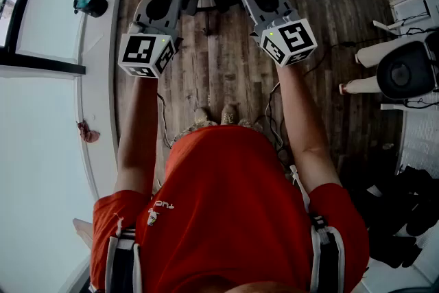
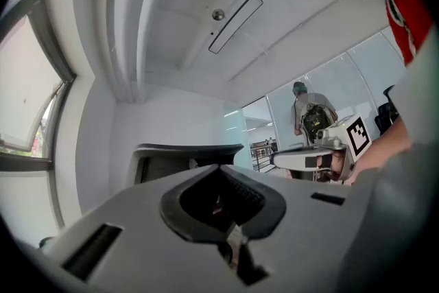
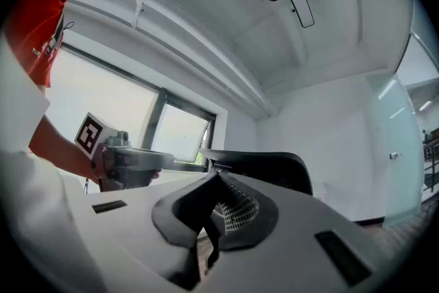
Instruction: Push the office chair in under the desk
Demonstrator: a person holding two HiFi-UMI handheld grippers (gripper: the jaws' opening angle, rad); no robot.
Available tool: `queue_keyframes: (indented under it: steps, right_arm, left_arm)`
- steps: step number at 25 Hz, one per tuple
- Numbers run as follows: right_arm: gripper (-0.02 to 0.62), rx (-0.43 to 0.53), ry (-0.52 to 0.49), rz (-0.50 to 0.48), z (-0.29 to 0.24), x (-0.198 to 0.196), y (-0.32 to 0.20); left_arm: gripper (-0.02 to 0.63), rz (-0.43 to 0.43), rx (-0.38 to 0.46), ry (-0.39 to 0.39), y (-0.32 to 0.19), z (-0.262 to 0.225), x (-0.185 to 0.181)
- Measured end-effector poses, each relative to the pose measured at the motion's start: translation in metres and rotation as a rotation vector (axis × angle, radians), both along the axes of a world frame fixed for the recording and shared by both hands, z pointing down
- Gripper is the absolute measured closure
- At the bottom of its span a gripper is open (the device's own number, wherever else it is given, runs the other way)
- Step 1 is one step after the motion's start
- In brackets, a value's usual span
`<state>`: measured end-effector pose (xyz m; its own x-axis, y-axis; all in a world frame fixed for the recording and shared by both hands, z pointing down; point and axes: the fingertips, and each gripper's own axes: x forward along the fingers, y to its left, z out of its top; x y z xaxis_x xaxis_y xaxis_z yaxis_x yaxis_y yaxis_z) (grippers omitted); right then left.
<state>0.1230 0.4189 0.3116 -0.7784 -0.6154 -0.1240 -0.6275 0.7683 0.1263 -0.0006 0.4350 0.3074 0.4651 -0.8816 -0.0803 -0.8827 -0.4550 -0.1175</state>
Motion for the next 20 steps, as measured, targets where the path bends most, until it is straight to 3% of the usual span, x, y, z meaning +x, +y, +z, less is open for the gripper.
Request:
queue_keyframes:
  steps: [11,16,20]
  right_arm:
    - [0.569,0.052,0.07,-0.031,-0.001,0.011,-0.009]
    - [0.568,0.068,0.147,-0.043,0.008,0.023,-0.024]
    - [0.566,0.091,0.248,-0.053,0.018,0.028,-0.036]
  left_arm:
    - [0.597,-0.028,0.0,-0.02,-0.009,0.003,0.007]
    - [0.597,-0.058,-0.014,-0.092,-0.019,0.013,0.004]
    - [0.595,-0.102,-0.016,-0.193,-0.028,0.019,-0.004]
